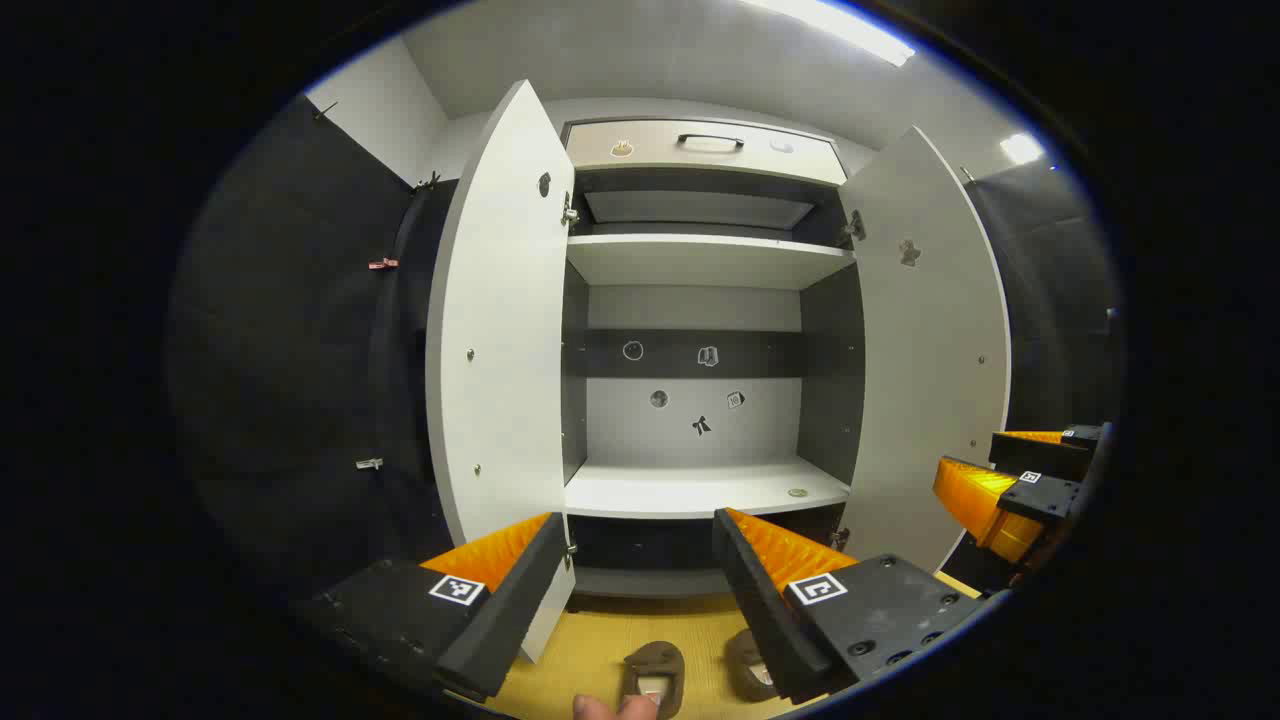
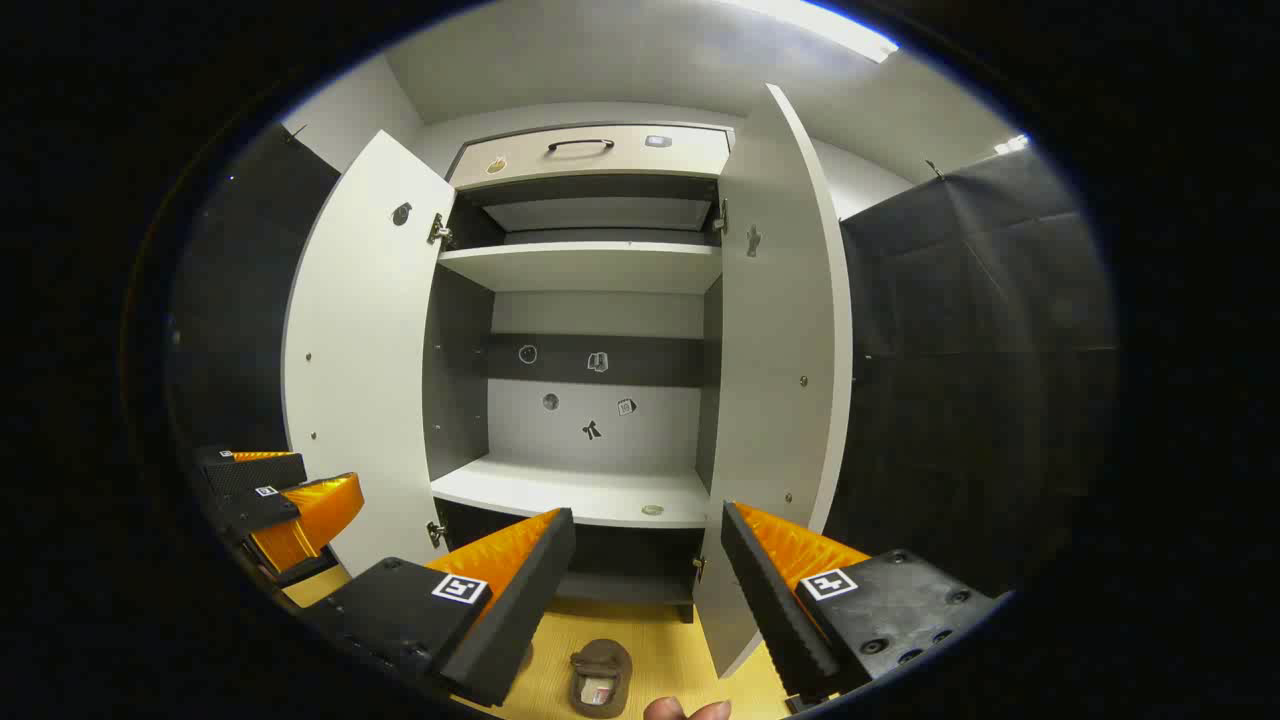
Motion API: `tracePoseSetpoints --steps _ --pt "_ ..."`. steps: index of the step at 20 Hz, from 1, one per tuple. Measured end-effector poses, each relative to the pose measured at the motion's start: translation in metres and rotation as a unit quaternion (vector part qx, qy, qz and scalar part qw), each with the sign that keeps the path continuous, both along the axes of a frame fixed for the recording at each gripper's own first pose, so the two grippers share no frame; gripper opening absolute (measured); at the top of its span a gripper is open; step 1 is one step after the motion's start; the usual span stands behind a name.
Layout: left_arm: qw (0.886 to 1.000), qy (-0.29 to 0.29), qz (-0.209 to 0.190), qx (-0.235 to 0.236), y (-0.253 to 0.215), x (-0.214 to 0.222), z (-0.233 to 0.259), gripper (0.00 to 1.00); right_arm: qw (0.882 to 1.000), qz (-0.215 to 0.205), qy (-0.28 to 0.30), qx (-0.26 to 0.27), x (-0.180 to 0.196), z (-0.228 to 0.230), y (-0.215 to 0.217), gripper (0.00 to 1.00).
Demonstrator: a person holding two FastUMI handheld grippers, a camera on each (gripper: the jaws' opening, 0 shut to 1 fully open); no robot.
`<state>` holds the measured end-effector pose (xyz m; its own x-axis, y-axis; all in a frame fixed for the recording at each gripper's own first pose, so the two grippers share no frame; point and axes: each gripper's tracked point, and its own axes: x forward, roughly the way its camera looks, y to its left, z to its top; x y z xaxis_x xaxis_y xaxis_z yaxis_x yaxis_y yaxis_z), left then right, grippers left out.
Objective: Grab one shoe with the right hand and put it into the shoe cabinet, grab the other shoe with the left hand and put it into the shoe cabinet; then close the right door with the right hand and the left door with the left hand.
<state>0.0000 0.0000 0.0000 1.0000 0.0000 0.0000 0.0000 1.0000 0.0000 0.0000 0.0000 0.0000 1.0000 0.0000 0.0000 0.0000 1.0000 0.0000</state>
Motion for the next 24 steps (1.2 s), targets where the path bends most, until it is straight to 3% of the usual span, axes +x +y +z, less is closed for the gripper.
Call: tracePoseSetpoints --steps 24 --pt "1.000 -0.016 -0.004 0.011 0.012 0.013 0.002 0.95 1.000 0.001 0.005 -0.002 0.011 -0.011 0.011 0.98"
